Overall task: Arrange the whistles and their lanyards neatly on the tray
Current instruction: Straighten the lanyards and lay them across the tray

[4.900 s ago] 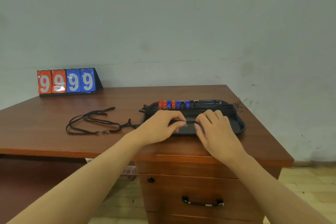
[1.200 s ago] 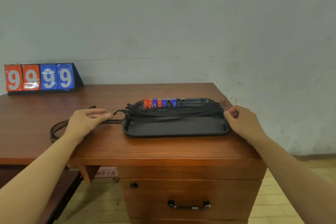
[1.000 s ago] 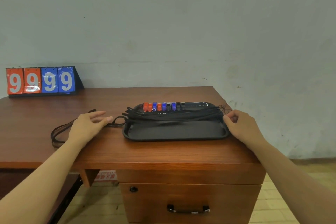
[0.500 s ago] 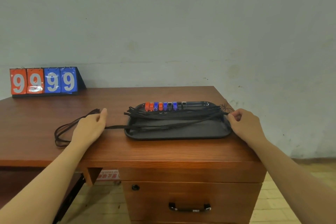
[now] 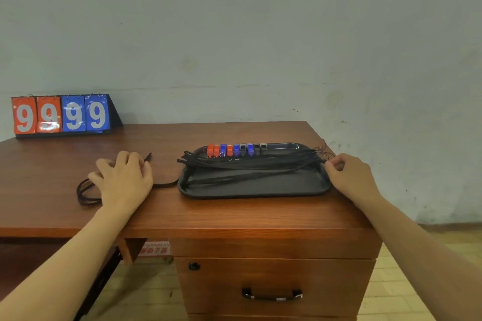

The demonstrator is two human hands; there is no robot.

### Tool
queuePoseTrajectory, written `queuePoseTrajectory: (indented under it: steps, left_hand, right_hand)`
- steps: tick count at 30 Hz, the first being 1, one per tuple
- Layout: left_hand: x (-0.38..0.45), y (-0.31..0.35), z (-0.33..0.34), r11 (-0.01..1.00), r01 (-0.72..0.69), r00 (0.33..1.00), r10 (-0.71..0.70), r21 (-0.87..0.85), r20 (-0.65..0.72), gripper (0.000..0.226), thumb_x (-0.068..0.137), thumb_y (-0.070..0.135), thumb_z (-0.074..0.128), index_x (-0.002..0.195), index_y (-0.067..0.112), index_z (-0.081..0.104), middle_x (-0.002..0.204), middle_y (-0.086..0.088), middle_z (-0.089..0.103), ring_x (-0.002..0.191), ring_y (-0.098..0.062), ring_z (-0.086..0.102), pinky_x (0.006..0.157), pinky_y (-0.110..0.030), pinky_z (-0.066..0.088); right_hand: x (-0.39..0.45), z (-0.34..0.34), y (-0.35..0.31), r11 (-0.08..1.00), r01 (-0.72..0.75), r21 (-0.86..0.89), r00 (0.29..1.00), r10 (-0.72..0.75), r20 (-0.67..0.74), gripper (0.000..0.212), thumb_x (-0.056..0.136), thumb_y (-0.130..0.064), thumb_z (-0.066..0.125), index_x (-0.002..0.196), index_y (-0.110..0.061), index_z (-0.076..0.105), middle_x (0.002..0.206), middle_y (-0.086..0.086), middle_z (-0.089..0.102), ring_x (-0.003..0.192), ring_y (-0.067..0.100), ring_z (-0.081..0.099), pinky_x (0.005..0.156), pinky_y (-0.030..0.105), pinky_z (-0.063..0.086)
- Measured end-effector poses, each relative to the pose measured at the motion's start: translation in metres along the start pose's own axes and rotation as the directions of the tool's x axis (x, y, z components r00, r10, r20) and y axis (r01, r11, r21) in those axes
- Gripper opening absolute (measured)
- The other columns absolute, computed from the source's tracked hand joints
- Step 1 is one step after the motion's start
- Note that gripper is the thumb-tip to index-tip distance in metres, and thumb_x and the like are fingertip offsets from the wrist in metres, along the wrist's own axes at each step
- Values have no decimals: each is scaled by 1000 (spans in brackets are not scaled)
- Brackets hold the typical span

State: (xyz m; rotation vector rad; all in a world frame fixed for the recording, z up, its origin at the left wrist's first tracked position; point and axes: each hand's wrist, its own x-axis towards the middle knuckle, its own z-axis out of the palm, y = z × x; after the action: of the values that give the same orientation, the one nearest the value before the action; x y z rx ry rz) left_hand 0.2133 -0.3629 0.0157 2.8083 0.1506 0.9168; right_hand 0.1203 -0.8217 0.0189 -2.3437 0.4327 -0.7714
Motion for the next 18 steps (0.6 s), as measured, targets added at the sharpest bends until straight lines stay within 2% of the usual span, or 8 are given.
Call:
queuePoseTrajectory:
  steps: [3, 6, 7, 9, 11, 12, 15, 18]
  left_hand:
    - [-4, 2, -4, 998, -42, 998, 44, 51, -36, 21, 98, 32, 48, 108, 21, 63, 123, -2, 61, 112, -40, 40, 91, -57, 35]
    - [0, 18, -24, 987, -160, 986, 161, -29, 52, 25, 98, 39, 48, 117, 30, 61, 130, -2, 57, 120, -37, 41, 96, -56, 36]
    - [2, 30, -32, 969, -232, 962, 241, -84, 130, 26, 98, 46, 50, 119, 35, 60, 132, -1, 55, 125, -34, 41, 100, -56, 37]
    - [4, 56, -43, 918, -385, 860, 393, -92, 326, 30, 94, 59, 53, 119, 43, 60, 133, 3, 52, 131, -27, 40, 106, -56, 35]
    - [2, 78, -46, 888, -459, 761, 411, -30, 503, 34, 91, 64, 55, 119, 44, 60, 132, 3, 50, 132, -24, 40, 110, -56, 32]
    - [1, 85, -45, 889, -458, 741, 393, -19, 545, 33, 92, 62, 57, 118, 42, 61, 130, 3, 50, 131, -24, 41, 110, -55, 31]
    - [2, 97, -40, 914, -405, 771, 359, -31, 526, 16, 95, 48, 61, 104, 36, 64, 124, 4, 52, 127, -22, 43, 110, -52, 32]
    - [3, 100, -36, 916, -401, 800, 362, -21, 478, 8, 99, 42, 57, 99, 34, 59, 117, 7, 58, 122, -19, 48, 107, -49, 33]
  right_hand:
    - [2, 1, 0, 1000, 5, -2, 1000, -5, 13, 12, 95, -29, 61, 92, -19, 66, 84, -5, 64, 72, 1, 52, 57, 15, 37]
    - [3, 1, 1, 1000, 4, 3, 1000, -4, 16, 13, 95, -29, 61, 93, -18, 67, 82, -6, 62, 72, 1, 51, 58, 15, 36]
    - [2, 1, 1, 1000, 6, 8, 1000, -6, 17, 13, 95, -29, 61, 93, -18, 67, 82, -6, 62, 72, 0, 51, 58, 14, 36]
    - [1, 0, 0, 1000, 15, 21, 1000, -15, 18, 12, 96, -29, 61, 91, -18, 66, 80, -9, 61, 72, -1, 51, 58, 14, 35]
    - [0, -3, -1, 999, 32, 37, 999, -33, 16, 12, 96, -28, 62, 90, -19, 66, 78, -11, 60, 72, -1, 52, 58, 13, 34]
    - [-1, -4, -1, 998, 40, 49, 999, -41, 14, 11, 96, -29, 62, 89, -20, 66, 78, -12, 60, 73, -1, 53, 58, 13, 34]
    - [-1, -4, 2, 994, 51, 97, 999, -52, 7, 11, 95, -31, 63, 88, -24, 66, 81, -14, 62, 79, 3, 57, 61, 12, 36]
    - [-1, -4, 4, 989, 62, 134, 998, -62, -3, 10, 96, -31, 63, 90, -25, 68, 83, -14, 64, 78, -3, 55, 63, 10, 35]
